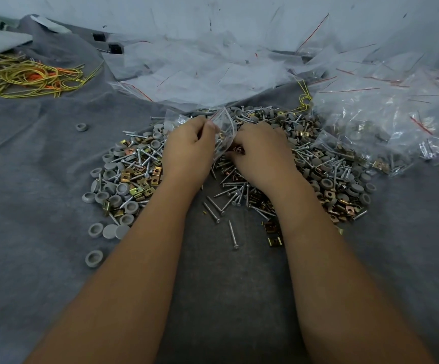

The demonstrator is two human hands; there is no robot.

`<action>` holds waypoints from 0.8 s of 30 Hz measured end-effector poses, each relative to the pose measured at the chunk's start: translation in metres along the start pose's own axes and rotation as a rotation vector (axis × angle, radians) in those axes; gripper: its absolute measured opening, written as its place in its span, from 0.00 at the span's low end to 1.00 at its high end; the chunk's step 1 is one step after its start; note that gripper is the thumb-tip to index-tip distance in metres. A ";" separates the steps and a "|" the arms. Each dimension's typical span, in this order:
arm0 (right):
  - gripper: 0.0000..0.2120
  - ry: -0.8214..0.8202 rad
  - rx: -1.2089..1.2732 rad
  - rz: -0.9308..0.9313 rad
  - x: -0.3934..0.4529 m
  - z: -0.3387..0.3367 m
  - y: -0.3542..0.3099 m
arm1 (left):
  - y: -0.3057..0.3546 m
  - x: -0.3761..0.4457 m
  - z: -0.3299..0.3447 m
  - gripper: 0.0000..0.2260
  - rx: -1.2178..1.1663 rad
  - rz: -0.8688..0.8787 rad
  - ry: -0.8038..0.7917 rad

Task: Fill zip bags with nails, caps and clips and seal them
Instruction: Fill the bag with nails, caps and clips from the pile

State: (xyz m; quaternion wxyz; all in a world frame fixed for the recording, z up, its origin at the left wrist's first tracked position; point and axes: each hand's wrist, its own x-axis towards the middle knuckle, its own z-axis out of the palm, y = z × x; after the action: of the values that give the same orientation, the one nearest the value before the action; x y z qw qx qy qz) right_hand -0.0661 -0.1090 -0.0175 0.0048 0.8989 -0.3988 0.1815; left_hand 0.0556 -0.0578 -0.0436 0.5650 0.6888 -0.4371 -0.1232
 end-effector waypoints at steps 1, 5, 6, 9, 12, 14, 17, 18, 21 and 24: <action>0.08 0.016 0.007 0.001 0.000 0.000 -0.001 | 0.000 0.000 0.000 0.12 -0.003 0.001 -0.001; 0.08 0.095 -0.014 0.010 0.000 -0.002 0.001 | 0.000 0.000 0.000 0.12 -0.004 0.000 -0.001; 0.08 0.126 -0.016 0.024 0.000 -0.002 0.003 | 0.000 0.000 0.000 0.12 -0.006 -0.001 -0.002; 0.06 0.312 0.199 0.131 0.001 -0.007 0.006 | 0.000 -0.001 0.000 0.12 -0.005 0.007 -0.011; 0.01 0.444 0.626 0.160 0.000 -0.013 0.001 | 0.003 -0.003 0.000 0.16 0.052 0.043 -0.025; 0.04 0.391 0.717 0.125 -0.001 -0.014 -0.002 | 0.005 -0.003 0.000 0.16 0.075 0.065 -0.034; 0.03 0.219 0.637 0.065 -0.001 -0.011 0.000 | 0.006 -0.002 -0.001 0.15 0.051 0.059 -0.012; 0.05 0.199 0.652 0.078 -0.001 -0.010 0.002 | 0.006 -0.003 -0.001 0.15 0.035 0.052 -0.009; 0.06 0.284 0.805 0.227 -0.001 -0.011 0.007 | 0.006 -0.004 -0.001 0.15 0.031 0.054 0.003; 0.08 0.319 0.692 0.331 0.000 -0.011 0.012 | 0.007 -0.005 -0.001 0.14 0.056 0.065 0.025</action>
State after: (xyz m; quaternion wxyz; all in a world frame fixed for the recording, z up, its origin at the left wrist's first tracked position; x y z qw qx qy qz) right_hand -0.0780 -0.1157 -0.0091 -0.2653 0.7318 -0.4477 0.4401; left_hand 0.0503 -0.0533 -0.0391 0.5546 0.6913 -0.4555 -0.0841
